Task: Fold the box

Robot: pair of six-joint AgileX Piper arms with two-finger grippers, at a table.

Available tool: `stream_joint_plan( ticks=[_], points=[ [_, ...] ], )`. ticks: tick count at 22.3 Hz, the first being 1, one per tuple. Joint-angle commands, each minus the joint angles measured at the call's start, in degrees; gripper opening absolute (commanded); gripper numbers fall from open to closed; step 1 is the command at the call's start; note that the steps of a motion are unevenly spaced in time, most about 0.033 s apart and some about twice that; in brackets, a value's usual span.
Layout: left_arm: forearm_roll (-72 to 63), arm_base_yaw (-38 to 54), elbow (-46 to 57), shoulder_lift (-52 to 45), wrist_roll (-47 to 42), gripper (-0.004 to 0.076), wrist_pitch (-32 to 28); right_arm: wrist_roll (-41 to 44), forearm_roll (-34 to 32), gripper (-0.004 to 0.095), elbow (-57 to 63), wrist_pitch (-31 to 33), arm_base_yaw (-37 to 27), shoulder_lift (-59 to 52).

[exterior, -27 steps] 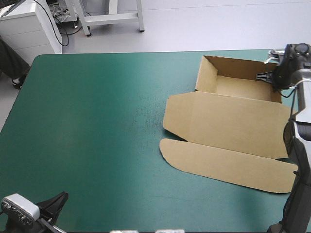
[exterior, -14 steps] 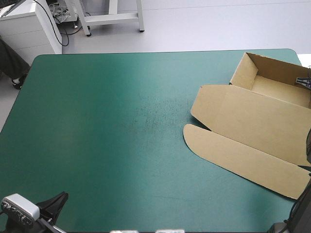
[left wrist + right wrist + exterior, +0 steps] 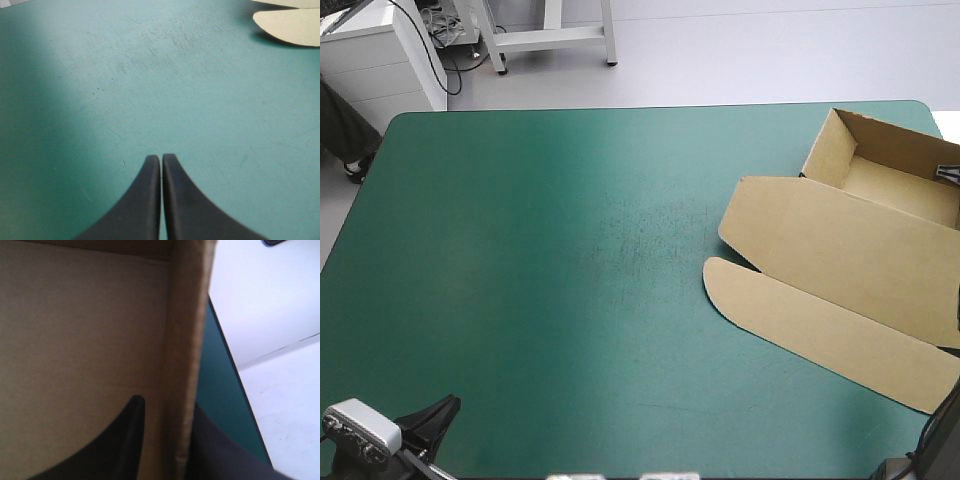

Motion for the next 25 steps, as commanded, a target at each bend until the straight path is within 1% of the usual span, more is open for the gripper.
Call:
stream_joint_plan(
  ticks=[1, 3, 4, 7, 11, 12, 14, 15, 16, 17, 18, 21, 25],
  points=[
    [-0.8, -0.1, -1.2, -0.4, -0.4, -0.0008, -4.1, -1.8, 0.4, 0.0465, -1.5, 0.9, -0.7, -3.7],
    [-0.8, -0.1, -1.2, -0.4, -0.4, -0.0008, -4.1, -1.4, 0.8, 0.0535, -1.6, 0.9, -1.2, -4.1],
    [-0.8, -0.1, -1.2, -0.4, -0.4, -0.0008, -4.1, -0.8, 1.0, 0.0548, -1.6, 0.9, -1.5, -4.4],
    [-0.8, -0.1, -1.2, -0.4, -0.4, -0.0008, -4.1, 3.2, 0.9, 0.0549, -1.6, 0.9, -1.8, -8.0],
    [-0.7, -0.1, -1.2, -0.4, -0.4, -0.0008, -4.1, 3.7, 1.8, 0.0546, -1.6, 0.9, -0.1, -18.3],
    [-0.5, -0.1, -1.2, -0.4, -0.4, -0.0008, -4.2, 2.4, 3.8, 0.0506, -1.6, 0.9, 1.3, -22.7],
    [-0.5, -0.1, -1.2, -0.4, -0.4, -0.0008, -4.2, -0.9, 9.4, 0.037, -1.6, 0.9, 4.2, -28.9],
    [-0.5, -0.1, -1.2, -0.4, -0.4, -0.0008, -4.2, -2.8, 12.5, 0.025, -1.6, 0.9, 6.5, -32.4],
    [-0.5, -0.1, -1.2, -0.4, -0.4, -0.0008, -4.2, -4.4, 14.1, 0.0142, -1.6, 0.9, 8.9, -34.9],
    [-0.5, -0.1, -1.2, -0.4, -0.4, -0.0008, -4.2, -6.6, 14.1, -0.0009, -1.4, 0.9, 12.9, -38.5],
    [-0.5, -0.1, -1.2, -0.4, -0.4, -0.0008, -4.2, -7.8, 13.5, -0.0008, -0.9, 0.9, 16.9, -40.8],
    [-0.5, -0.1, -1.2, -0.4, -0.4, -0.0008, -4.2, -8.1, 6.5, -0.0009, 5.6, 0.9, 30.0, -49.1],
    [-0.5, -0.1, -1.2, -0.4, -0.6, -0.0008, -4.3, -4.9, -0.1, -0.0009, 14.9, 0.9, 38.2, -55.5]
  ],
)
